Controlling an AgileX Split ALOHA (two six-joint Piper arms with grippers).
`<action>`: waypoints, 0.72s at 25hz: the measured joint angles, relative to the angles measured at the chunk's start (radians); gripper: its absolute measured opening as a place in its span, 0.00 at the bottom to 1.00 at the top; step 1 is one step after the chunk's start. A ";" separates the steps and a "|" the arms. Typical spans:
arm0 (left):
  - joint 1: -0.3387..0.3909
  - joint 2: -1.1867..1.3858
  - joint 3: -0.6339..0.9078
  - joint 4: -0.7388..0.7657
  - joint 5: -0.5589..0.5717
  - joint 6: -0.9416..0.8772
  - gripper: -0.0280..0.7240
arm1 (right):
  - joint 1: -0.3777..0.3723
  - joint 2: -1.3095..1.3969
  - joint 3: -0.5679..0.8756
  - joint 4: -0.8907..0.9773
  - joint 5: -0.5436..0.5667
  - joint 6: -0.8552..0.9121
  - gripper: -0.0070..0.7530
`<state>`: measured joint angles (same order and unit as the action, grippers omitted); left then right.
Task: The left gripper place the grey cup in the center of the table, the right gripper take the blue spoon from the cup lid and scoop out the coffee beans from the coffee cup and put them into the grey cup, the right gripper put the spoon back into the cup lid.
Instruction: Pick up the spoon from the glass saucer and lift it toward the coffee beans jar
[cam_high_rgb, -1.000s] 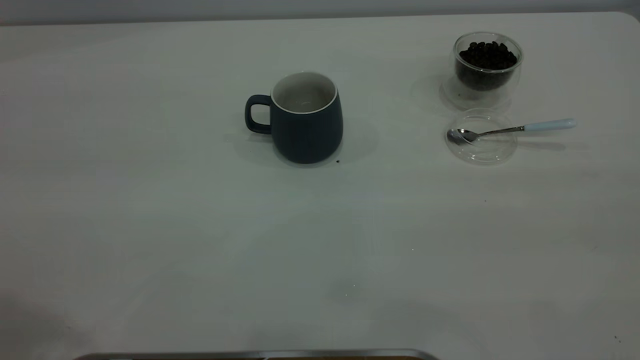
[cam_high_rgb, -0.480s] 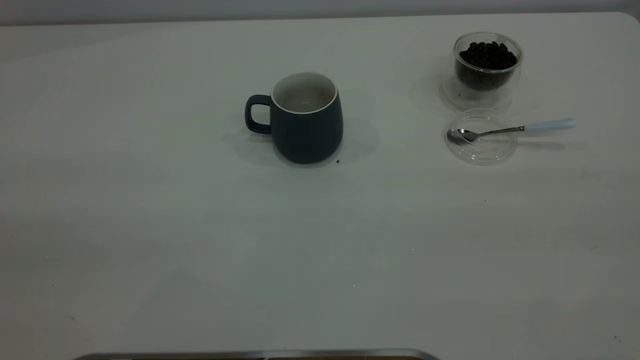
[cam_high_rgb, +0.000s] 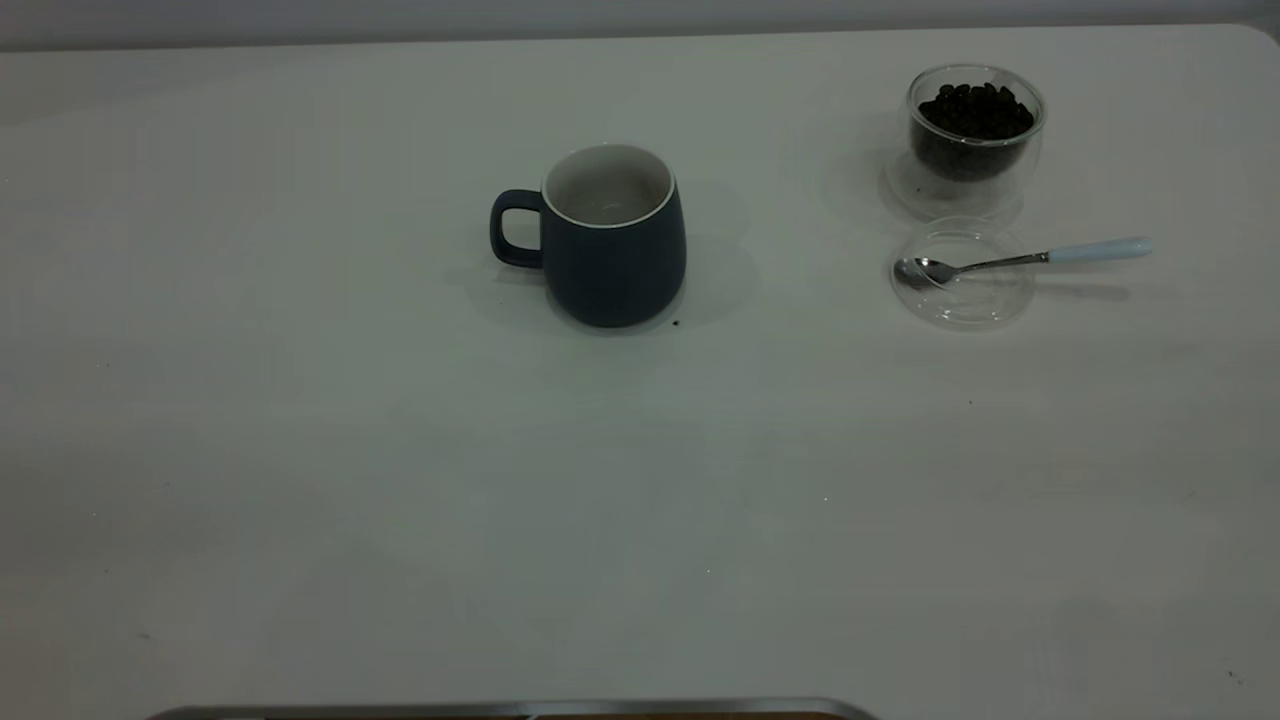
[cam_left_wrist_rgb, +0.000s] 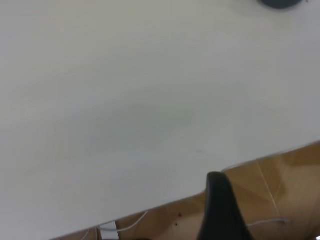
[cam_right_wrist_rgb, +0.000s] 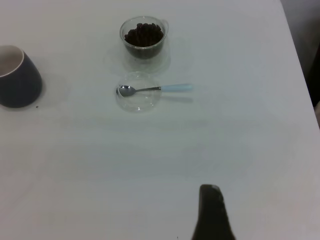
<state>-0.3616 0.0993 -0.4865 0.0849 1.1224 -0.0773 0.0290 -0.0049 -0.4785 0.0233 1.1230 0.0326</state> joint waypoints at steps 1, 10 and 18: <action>0.020 -0.007 0.000 0.000 0.000 0.000 0.78 | 0.000 0.000 0.000 0.000 0.000 0.000 0.77; 0.337 -0.098 0.000 0.002 0.006 0.001 0.78 | 0.000 0.000 0.000 0.000 0.000 0.000 0.77; 0.413 -0.118 0.000 0.002 0.012 0.002 0.78 | 0.000 0.000 0.000 0.000 0.000 0.001 0.77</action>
<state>0.0518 -0.0185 -0.4865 0.0870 1.1348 -0.0751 0.0290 -0.0049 -0.4785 0.0233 1.1230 0.0333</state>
